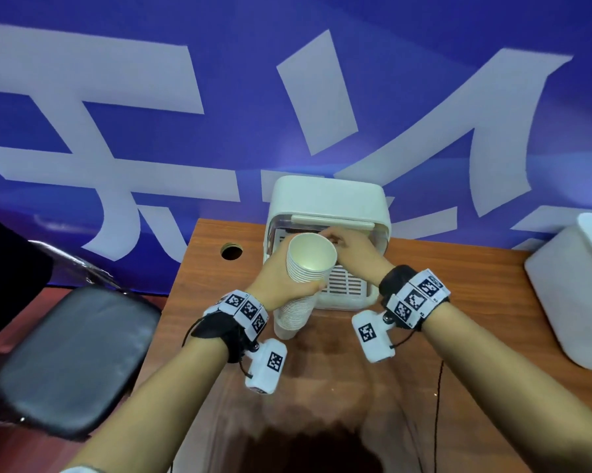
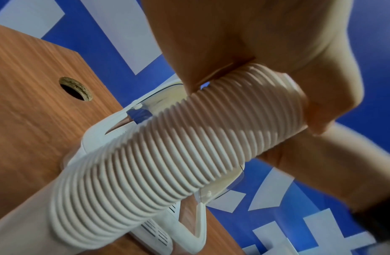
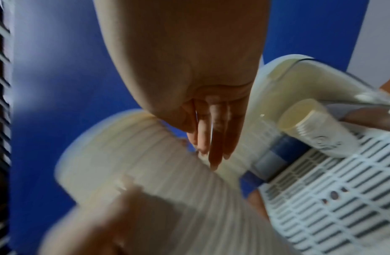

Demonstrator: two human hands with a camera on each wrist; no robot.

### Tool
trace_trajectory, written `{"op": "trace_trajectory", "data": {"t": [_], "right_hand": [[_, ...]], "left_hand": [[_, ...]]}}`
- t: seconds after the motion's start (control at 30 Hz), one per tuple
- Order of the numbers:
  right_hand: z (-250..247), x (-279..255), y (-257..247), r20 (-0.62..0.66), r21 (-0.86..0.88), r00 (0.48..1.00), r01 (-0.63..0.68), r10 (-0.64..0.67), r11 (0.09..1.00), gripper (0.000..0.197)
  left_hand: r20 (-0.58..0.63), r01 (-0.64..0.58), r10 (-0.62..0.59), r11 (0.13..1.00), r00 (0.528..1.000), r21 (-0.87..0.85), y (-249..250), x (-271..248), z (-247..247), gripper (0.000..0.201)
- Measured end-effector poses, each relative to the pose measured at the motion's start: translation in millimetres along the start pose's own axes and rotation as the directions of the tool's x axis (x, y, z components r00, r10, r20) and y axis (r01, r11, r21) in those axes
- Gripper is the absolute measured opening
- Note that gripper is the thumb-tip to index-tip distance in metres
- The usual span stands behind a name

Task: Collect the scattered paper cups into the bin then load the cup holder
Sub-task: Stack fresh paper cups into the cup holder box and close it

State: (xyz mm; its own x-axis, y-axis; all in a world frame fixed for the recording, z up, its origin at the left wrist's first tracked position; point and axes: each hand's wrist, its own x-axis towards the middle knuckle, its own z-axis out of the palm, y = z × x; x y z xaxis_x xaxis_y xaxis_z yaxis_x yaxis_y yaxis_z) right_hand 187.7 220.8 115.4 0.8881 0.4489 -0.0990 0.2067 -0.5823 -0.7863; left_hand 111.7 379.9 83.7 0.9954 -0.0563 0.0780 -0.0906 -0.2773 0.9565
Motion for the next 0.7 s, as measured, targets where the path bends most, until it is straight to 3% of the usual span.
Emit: {"op": "trace_trajectory", "data": {"t": [0.1, 0.2, 0.27, 0.37, 0.53, 0.7], "right_hand": [[-14.1, -5.4, -37.5, 0.006, 0.124, 1.000, 0.001, -0.002, 0.992, 0.029], [-12.5, -15.2, -51.0, 0.121, -0.100, 0.990, 0.079, -0.067, 0.992, 0.043], [-5.3, -22.7, -49.8, 0.123, -0.294, 0.985, 0.156, -0.124, 0.943, 0.059], [4.5, -28.3, -42.7, 0.148, -0.312, 0.975, 0.205, -0.166, 0.928, 0.084], [5.3, -34.5, -38.5, 0.024, -0.280, 0.983, 0.179, -0.180, 0.943, 0.083], [-9.4, -39.0, -49.8, 0.011, -0.288, 0.972, 0.228, -0.235, 0.930, 0.076]], "left_hand": [[0.002, -0.001, 0.001, 1.000, 1.000, 0.020, -1.6, 3.7, 0.7, 0.091], [-0.002, 0.042, -0.043, 0.999, 0.999, -0.030, -7.7, 5.6, 1.7, 0.089], [0.024, 0.059, -0.058, 0.997, 0.998, -0.039, -11.3, 3.6, 2.6, 0.084], [0.053, 0.052, -0.047, 0.995, 0.997, -0.090, -10.6, -0.2, 5.0, 0.078], [0.045, 0.053, -0.050, 0.996, 0.998, -0.076, -8.4, 0.9, 7.3, 0.080], [0.048, 0.075, -0.073, 0.996, 0.996, -0.039, -12.1, 1.3, 4.8, 0.082]]}}
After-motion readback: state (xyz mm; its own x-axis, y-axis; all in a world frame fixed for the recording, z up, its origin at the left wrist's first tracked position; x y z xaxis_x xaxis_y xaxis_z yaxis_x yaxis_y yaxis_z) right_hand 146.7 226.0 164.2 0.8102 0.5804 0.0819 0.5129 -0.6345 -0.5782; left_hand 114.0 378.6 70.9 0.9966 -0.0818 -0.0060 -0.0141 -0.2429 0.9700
